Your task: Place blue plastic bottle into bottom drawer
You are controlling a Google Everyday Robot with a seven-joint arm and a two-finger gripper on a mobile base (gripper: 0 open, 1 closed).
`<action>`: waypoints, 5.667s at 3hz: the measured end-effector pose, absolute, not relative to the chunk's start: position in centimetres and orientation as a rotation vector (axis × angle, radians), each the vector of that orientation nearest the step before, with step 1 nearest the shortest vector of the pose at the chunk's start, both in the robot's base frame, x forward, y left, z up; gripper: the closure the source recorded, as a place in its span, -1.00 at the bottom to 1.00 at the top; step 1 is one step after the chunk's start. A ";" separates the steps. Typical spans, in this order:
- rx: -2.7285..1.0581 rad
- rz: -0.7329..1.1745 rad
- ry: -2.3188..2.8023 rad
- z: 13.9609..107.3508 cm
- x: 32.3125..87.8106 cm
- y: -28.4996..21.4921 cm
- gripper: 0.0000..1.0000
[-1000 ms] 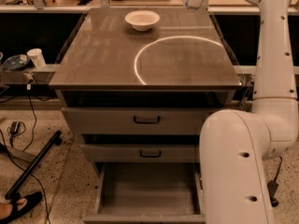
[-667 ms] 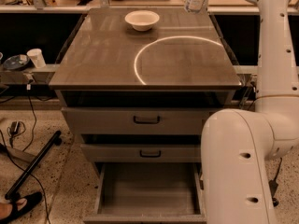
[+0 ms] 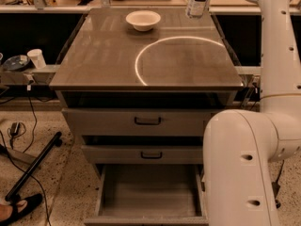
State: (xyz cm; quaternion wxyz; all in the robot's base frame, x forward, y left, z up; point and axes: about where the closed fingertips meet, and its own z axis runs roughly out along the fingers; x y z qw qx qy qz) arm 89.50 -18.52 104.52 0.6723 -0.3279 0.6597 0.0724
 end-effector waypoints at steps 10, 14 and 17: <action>-1.014 0.628 1.583 102.8 68.4 -16.0 1.00; -1.170 0.828 1.500 101.6 63.7 -10.6 1.00; -1.406 1.125 1.362 98.9 57.4 -1.9 1.00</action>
Offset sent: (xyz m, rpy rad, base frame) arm -0.1253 -0.0334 -0.0098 -0.0589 0.2224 -0.0066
